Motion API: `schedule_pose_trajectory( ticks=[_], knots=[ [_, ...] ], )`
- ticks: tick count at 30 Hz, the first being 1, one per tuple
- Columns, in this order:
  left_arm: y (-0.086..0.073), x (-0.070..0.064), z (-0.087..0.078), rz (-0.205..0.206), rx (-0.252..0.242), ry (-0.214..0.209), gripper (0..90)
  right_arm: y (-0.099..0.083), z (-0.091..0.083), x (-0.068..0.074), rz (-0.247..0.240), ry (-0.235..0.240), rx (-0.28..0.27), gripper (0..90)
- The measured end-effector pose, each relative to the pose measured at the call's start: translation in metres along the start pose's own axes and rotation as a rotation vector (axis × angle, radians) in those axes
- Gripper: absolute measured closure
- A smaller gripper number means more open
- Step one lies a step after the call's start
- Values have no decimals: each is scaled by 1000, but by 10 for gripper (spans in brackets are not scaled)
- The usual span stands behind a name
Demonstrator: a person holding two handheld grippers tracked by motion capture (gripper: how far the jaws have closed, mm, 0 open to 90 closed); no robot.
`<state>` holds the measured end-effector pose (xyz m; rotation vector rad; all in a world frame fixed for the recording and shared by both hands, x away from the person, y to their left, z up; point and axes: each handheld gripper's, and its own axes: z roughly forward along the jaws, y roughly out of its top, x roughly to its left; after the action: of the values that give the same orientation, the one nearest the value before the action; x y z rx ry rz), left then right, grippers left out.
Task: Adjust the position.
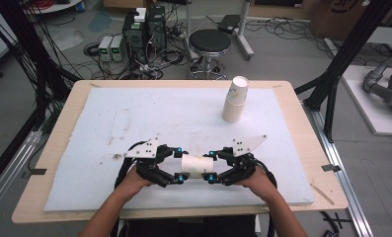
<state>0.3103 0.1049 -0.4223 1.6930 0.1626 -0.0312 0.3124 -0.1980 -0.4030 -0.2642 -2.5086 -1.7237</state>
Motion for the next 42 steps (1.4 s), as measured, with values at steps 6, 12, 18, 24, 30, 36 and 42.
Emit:
schedule_pose_trajectory(
  ticks=[6,12,18,24,30,36,42],
  knots=[
    [7,1,-5,-7,41,30,287,4,0,2,29,-66,14,208],
    [21,0,-12,4,140,76,288,10,-2,5,4,-116,48,208],
    [37,0,-13,21,247,106,287,21,6,7,-48,-170,138,208],
    [47,2,-14,41,331,122,287,30,13,6,-86,-180,188,208],
    [54,3,-12,53,409,128,287,35,18,6,-117,-193,245,208],
    [60,4,-9,72,477,131,287,39,22,6,-143,-198,280,208],
    [67,5,-2,78,563,130,285,41,28,7,-176,-207,328,208]
  ],
)
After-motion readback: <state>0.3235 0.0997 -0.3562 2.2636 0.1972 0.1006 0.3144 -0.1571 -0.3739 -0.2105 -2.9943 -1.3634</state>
